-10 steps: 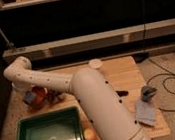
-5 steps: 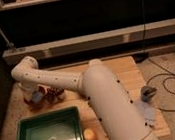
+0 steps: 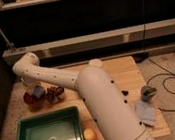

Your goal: Wipe red bowl with sponge

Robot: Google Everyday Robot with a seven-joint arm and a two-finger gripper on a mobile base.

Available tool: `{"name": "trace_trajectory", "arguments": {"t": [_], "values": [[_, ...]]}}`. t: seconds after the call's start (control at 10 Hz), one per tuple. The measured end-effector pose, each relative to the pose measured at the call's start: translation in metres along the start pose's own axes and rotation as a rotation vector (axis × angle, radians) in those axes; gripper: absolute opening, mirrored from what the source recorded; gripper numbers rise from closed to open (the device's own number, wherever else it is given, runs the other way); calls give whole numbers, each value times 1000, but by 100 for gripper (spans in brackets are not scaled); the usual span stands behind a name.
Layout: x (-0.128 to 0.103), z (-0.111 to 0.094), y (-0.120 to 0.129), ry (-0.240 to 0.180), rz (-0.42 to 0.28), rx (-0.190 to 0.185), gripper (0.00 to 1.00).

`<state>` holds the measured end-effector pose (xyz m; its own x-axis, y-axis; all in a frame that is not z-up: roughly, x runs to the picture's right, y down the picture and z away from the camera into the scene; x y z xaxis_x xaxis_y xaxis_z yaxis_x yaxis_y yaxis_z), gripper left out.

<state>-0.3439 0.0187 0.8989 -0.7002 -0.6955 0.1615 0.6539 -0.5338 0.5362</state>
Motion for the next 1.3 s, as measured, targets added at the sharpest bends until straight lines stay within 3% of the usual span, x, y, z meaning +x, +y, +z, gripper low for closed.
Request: {"name": "trace_trajectory", "arguments": {"t": [0.3,0.6,0.9,1.3], "values": [[19,6,-19,11,-6,22,0],[29,12,-52,12,-40,69,0],[9,8,-75,2,-72,115,0],[-16,1,-59,-17,-71,106,0]]}}
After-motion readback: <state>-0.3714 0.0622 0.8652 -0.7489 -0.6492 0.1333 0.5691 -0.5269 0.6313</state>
